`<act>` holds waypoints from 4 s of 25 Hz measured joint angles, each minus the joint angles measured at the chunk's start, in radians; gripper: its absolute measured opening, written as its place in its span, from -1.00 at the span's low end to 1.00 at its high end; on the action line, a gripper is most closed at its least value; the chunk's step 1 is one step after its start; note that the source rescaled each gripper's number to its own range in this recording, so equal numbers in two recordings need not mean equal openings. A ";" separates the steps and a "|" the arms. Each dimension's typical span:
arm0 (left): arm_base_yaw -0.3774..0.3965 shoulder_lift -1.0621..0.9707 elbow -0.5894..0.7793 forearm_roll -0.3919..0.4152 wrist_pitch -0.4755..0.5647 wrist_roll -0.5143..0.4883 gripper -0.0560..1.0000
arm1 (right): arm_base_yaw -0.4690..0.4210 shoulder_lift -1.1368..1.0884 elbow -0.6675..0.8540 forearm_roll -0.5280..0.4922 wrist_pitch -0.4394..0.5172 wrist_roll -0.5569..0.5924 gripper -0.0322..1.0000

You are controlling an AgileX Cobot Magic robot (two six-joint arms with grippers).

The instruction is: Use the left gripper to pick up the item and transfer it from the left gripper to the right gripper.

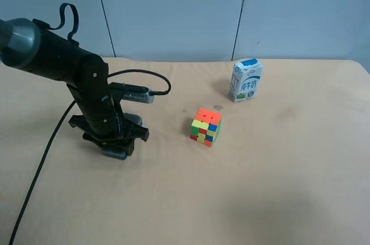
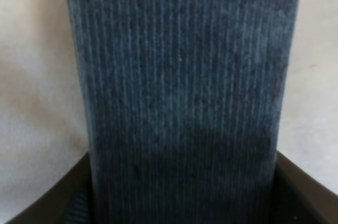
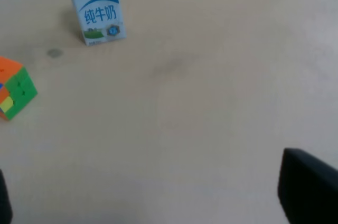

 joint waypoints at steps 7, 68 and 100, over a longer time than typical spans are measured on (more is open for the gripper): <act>0.000 -0.114 0.000 -0.001 0.039 0.000 -0.89 | 0.000 0.000 0.000 0.000 0.000 0.000 0.97; -0.373 -0.518 -0.189 -0.027 0.658 0.790 -0.89 | 0.000 0.000 0.000 0.000 0.000 0.000 0.97; -0.373 -0.518 -0.189 0.003 0.662 0.826 -0.89 | 0.000 0.560 -0.095 0.515 -0.172 -0.089 0.97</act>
